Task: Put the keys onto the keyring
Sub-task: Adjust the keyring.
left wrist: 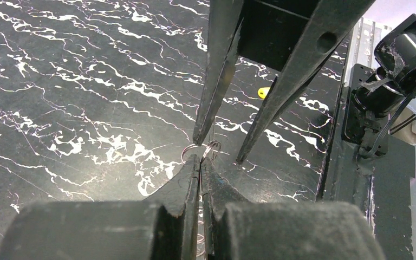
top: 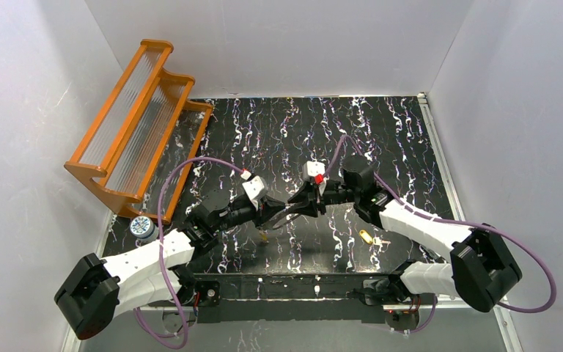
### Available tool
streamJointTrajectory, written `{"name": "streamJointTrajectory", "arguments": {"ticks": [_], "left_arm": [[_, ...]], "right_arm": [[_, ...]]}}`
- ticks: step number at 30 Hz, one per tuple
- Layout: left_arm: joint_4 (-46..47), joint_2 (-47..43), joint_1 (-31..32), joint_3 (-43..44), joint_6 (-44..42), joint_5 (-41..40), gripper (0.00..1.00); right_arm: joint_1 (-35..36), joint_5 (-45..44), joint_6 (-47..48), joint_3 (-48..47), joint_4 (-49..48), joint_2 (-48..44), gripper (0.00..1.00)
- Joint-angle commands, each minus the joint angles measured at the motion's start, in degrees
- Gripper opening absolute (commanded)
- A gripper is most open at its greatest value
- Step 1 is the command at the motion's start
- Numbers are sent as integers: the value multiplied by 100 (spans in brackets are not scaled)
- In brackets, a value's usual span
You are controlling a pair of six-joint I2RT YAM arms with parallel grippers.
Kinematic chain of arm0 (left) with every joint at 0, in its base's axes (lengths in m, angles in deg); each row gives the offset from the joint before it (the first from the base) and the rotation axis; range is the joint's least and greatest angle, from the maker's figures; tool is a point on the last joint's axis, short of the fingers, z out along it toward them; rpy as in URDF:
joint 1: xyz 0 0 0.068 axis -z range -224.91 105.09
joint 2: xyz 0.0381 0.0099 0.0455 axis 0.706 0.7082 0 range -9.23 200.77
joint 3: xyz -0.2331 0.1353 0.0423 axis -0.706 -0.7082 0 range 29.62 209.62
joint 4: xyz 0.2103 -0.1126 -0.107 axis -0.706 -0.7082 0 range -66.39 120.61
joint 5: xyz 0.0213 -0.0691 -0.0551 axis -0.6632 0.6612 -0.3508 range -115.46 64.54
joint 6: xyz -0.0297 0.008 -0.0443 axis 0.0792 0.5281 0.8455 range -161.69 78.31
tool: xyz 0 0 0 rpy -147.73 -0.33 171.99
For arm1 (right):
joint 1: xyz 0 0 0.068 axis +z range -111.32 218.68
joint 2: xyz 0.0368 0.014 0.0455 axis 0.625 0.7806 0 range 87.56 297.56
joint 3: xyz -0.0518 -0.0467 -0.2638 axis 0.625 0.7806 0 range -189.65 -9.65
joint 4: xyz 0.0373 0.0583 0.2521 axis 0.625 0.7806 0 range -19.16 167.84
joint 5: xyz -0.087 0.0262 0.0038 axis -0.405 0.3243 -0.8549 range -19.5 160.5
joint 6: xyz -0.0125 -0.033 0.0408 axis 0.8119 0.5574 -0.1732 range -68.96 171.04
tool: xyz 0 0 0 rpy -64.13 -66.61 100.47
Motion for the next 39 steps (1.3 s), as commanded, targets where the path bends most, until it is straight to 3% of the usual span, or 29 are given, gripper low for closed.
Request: {"name": "streamJointTrajectory", "arguments": {"ticks": [1, 3, 7, 10, 13, 16, 21, 25, 30, 39], "left_arm": [[92, -65, 24, 270, -52, 163, 0], [92, -72, 26, 272, -52, 195, 0], [43, -67, 18, 265, -52, 184, 0], [-71, -95, 19, 261, -52, 94, 3], [-538, -179, 23, 386, -158, -145, 38], [-1124, -277, 16, 577, -328, -482, 49], [-1887, -181, 20, 846, -706, -1037, 49], [-2020, 55, 27, 869, -1111, -566, 47], [-1639, 209, 44, 719, -1312, 17, 47], [-358, 571, 72, 560, -501, 45, 47]], "right_arm": [[73, 46, 177, -388, 241, 155, 38], [79, 49, 180, -460, 299, 215, 30], [83, 81, 184, -513, 331, 234, 4], [83, 88, 205, -496, 405, 169, 1], [86, 83, 326, -553, 722, 96, 1], [92, -79, 368, -728, 1218, 88, 1], [97, -214, 460, -907, 1988, 132, 1], [96, -164, 479, -885, 2036, 126, 1], [96, -61, 446, -856, 2036, 133, 1], [99, 69, 315, -919, 2175, 188, 1]]}}
